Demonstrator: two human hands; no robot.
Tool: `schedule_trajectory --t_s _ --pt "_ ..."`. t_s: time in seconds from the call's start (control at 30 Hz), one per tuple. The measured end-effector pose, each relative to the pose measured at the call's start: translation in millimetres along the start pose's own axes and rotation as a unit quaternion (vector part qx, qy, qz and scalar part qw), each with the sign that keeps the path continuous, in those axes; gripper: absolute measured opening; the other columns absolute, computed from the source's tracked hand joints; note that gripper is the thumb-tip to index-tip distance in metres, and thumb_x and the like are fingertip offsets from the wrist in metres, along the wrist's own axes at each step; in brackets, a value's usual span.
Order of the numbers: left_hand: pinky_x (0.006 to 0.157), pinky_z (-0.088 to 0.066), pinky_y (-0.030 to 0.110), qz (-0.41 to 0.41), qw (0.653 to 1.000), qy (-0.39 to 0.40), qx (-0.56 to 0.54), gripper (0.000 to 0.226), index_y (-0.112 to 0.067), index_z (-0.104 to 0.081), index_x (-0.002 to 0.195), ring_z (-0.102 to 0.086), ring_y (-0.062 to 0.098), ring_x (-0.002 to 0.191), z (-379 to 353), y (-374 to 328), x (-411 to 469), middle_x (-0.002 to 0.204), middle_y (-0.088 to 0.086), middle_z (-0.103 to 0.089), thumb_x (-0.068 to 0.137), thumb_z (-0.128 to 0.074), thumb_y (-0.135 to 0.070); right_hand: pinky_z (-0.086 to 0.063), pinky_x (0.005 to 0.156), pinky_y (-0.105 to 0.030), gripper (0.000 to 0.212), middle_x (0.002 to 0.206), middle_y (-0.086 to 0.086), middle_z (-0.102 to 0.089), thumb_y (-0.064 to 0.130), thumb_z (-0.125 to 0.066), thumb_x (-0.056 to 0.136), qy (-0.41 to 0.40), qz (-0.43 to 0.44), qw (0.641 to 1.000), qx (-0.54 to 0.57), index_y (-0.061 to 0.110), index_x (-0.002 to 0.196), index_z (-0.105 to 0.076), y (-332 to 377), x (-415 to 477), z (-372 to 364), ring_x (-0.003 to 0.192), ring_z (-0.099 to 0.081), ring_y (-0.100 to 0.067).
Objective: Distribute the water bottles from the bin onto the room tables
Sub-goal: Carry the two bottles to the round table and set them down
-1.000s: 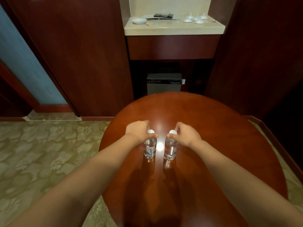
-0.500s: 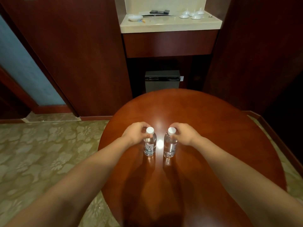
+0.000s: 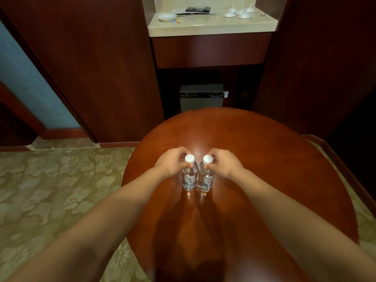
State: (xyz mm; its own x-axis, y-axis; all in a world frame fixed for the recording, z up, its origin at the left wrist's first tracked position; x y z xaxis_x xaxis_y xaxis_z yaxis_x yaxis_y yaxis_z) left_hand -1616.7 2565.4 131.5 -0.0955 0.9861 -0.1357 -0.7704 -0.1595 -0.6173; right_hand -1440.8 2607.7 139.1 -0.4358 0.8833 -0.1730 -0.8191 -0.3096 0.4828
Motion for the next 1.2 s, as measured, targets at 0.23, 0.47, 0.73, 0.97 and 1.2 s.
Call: schedule_trajectory --t_s 0.23,0.47,0.73,0.97,1.2 --pt "0.084 -0.048 0.028 -0.011 1.0 0.012 -0.012 0.031 -0.025 -0.066 0.102 -0.062 0.009 0.094 2 -4 -2 0.1 -0.011 -0.067 0.075 -0.082 -0.025 -0.056 0.077 -0.04 0.029 0.097 -0.005 -0.072 0.033 -0.075 0.081 -0.009 -0.021 1.0 -0.003 0.016 0.103 -0.067 0 0 2 0.09 -0.066 -0.025" --pt "0.074 -0.045 0.023 -0.006 1.0 0.012 -0.026 0.031 -0.023 -0.065 0.106 -0.057 0.001 0.076 0 -7 -8 0.103 -0.009 -0.066 0.079 -0.079 -0.021 -0.054 0.073 -0.037 0.029 0.099 -0.005 -0.071 0.032 -0.074 0.081 -0.008 -0.041 0.999 -0.009 0.016 0.103 -0.065 1 -1 2 0.089 -0.066 -0.025" --pt "0.098 -0.045 0.03 0.026 0.999 0.042 -0.021 0.071 -0.02 -0.045 0.142 -0.058 0.017 0.113 -6 -9 -16 0.138 0.003 -0.054 0.08 -0.079 -0.026 -0.053 0.089 -0.042 0.055 0.123 -0.008 -0.066 0.032 -0.071 0.086 0.029 -0.031 0.999 0.003 0.017 0.134 -0.05 -1 -11 -5 0.109 -0.064 -0.028" --pt "0.112 -0.038 0.044 0.07 0.997 0.036 0.008 0.1 -0.024 -0.013 0.155 -0.038 0.026 0.14 -11 -5 -50 0.158 0.006 -0.027 0.08 -0.078 -0.035 -0.033 0.115 -0.045 0.082 0.162 -0.007 -0.024 0.037 -0.066 0.091 0.024 -0.016 1.0 0.001 0.023 0.156 -0.019 -13 -51 -14 0.146 -0.032 -0.029" --pt "0.118 -0.028 0.048 0.087 0.994 0.008 0.062 0.105 -0.026 -0.006 0.155 -0.028 0.028 0.145 -22 -13 -114 0.162 0.006 -0.017 0.079 -0.075 -0.046 0.0 0.123 -0.051 0.098 0.167 -0.004 0.01 0.056 -0.064 0.085 0.033 -0.004 0.997 -0.07 0.031 0.159 -0.006 -28 -113 -17 0.154 0.011 -0.025"
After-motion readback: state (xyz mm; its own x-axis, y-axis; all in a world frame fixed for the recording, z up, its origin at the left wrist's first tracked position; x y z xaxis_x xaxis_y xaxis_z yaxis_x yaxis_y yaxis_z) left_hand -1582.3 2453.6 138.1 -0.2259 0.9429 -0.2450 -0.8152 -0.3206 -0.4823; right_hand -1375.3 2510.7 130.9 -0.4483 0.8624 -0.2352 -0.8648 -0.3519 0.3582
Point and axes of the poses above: each hand's wrist, its own x-axis towards the middle knuckle, its own z-axis out of the back of the hand, y = z × x, the point moved 6 cm from there along x, towards the middle knuckle
